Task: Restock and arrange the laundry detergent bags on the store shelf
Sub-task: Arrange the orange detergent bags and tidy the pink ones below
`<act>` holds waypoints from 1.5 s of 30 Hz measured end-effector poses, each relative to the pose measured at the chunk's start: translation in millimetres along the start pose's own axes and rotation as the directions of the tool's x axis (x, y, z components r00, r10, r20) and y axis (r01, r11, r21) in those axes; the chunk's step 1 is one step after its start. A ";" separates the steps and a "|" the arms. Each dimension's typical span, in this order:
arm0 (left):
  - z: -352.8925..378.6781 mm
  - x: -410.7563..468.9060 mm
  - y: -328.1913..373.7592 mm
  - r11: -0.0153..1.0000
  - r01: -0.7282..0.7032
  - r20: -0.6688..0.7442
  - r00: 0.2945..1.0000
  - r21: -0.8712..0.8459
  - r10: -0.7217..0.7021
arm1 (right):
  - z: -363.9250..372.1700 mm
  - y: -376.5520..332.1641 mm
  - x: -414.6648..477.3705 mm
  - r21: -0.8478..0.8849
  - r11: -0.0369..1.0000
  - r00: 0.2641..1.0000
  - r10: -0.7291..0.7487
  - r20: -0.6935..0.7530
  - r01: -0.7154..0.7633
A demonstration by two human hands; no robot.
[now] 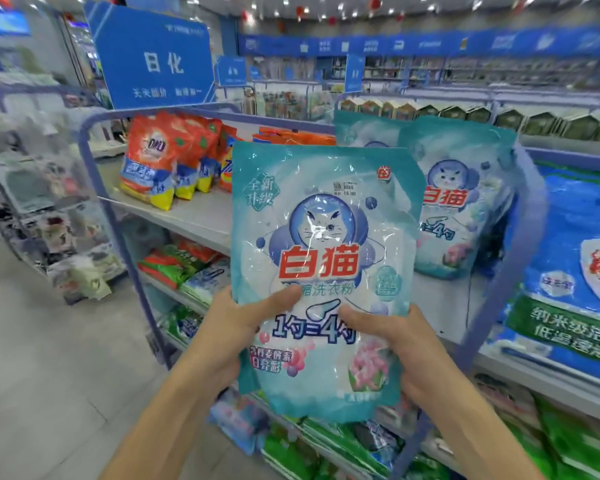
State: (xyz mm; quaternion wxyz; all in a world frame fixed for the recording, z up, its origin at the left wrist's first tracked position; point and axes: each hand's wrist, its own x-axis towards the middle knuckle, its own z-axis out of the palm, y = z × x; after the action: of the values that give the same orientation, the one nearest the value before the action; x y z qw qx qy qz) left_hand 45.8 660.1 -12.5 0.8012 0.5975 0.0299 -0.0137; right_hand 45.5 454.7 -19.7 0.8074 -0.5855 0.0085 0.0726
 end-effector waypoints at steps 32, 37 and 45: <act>14.6 351.5 -7.7 0.927 -0.214 0.508 0.861 0.307 0.030 | -27.2 -22.2 239.0 -0.498 0.867 0.774 -0.305 -0.554 -0.016; 10.4 342.5 -28.6 0.813 -0.352 0.486 0.868 0.464 0.099 | -7.3 -1.2 241.1 -0.667 0.691 0.744 -0.284 -0.605 -0.278; 37.7 355.3 -36.2 0.824 -0.336 0.336 0.922 0.457 0.190 | -10.8 -11.1 270.9 -0.671 0.694 0.672 -0.368 -0.642 -0.261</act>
State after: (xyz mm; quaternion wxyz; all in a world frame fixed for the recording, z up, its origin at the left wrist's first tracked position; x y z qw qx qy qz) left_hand 399.4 618.5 -59.2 0.6061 0.7769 -0.1703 0.0075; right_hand 315.7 470.2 -39.3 0.4382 -0.8287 0.2856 -0.1989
